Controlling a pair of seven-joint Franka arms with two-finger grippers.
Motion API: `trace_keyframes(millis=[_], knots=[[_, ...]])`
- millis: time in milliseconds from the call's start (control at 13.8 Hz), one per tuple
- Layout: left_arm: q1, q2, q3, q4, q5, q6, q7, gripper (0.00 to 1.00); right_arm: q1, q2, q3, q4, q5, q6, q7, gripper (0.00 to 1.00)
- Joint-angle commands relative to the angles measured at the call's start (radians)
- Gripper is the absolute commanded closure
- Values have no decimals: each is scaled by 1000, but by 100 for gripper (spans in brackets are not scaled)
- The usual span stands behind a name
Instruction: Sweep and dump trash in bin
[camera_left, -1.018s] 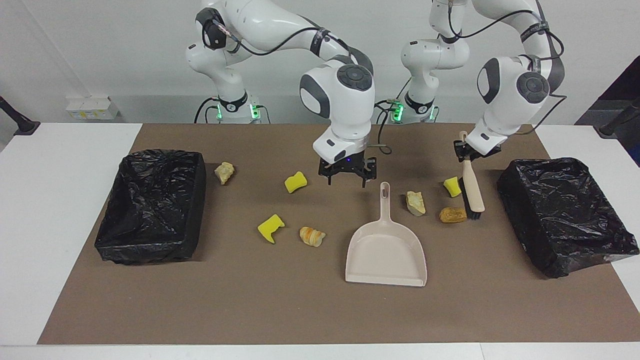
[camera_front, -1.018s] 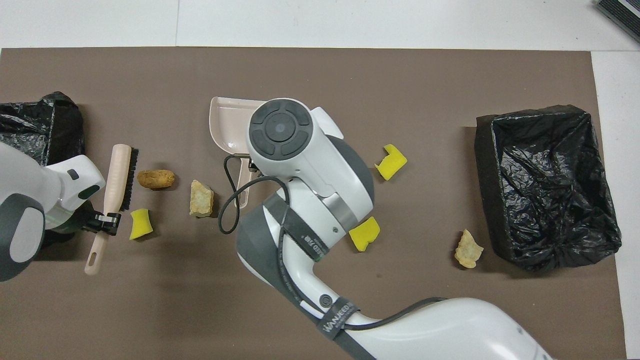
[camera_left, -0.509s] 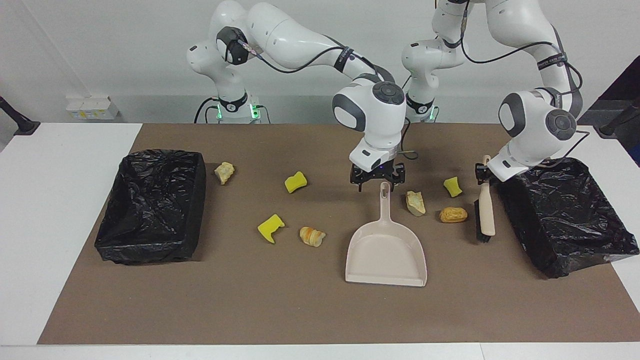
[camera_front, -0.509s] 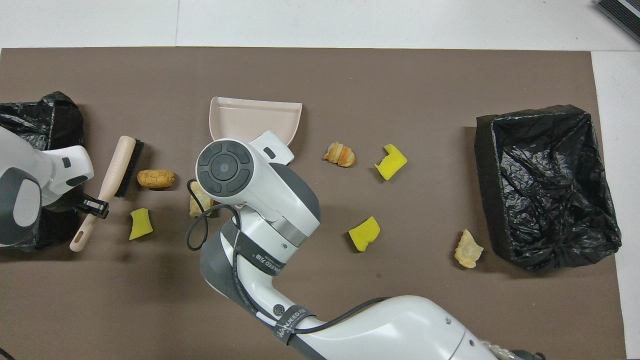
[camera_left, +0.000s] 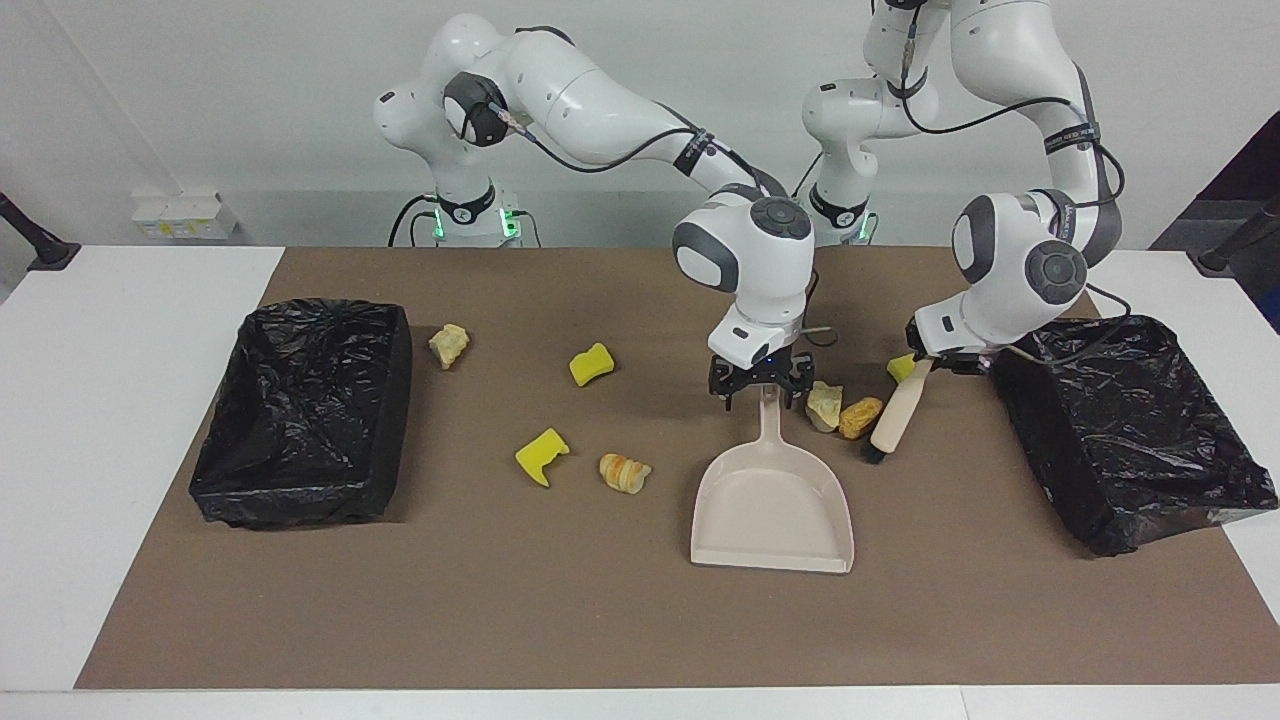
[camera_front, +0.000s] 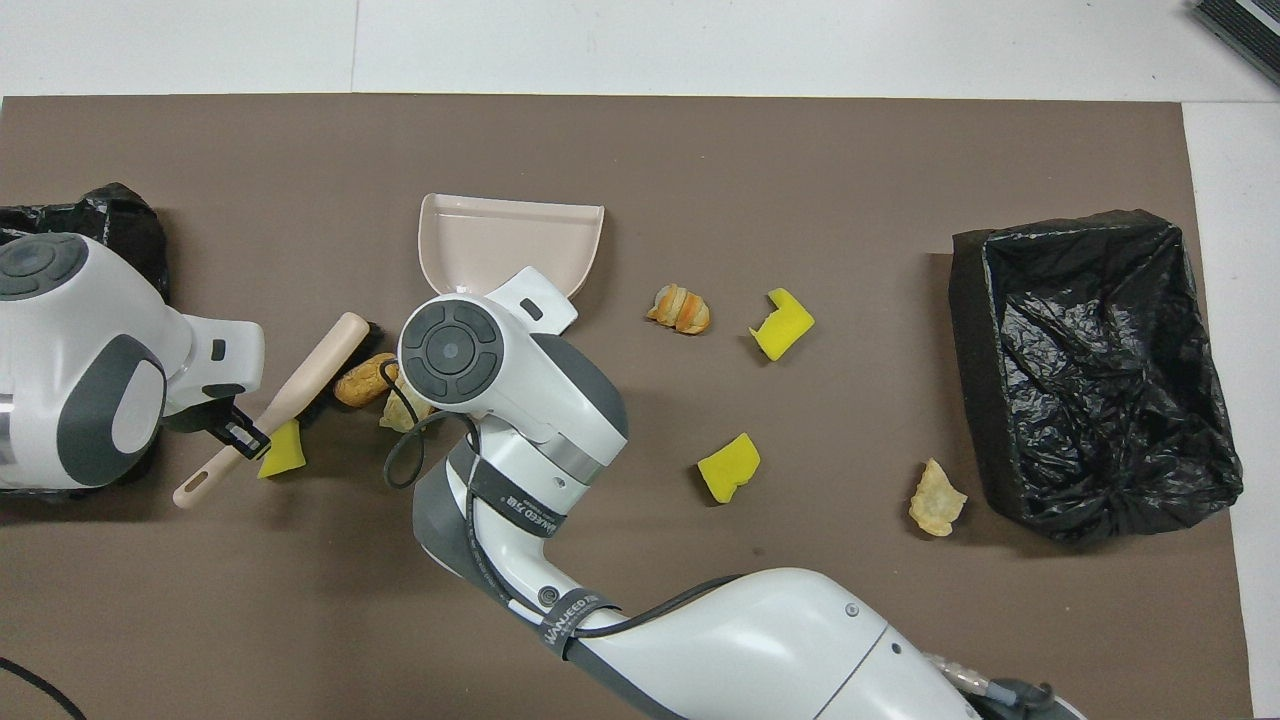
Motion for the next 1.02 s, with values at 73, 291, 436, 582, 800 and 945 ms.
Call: trace_keyframes(millis=[73, 291, 436, 582, 800, 945], knots=[[8, -26, 18, 28, 9, -27, 19, 100, 5, 15, 11, 26, -32, 8, 12, 86], [68, -69, 26, 28, 8, -33, -53, 100, -1, -5, 12, 20, -27, 17, 6, 100], [100, -101, 28, 24, 8, -50, -142, 100, -3, -14, 12, 18, -24, 20, -27, 100], [113, -132, 29, 21, 8, -134, -309, 100, -14, -82, 13, -17, -13, 12, -92, 100], [111, -184, 28, -54, 8, -138, -476, 100, -52, -216, 13, -153, -13, 15, -218, 100], [99, -240, 26, -155, 8, -84, -684, 100, -86, -303, 19, -227, -10, 2, -365, 100]])
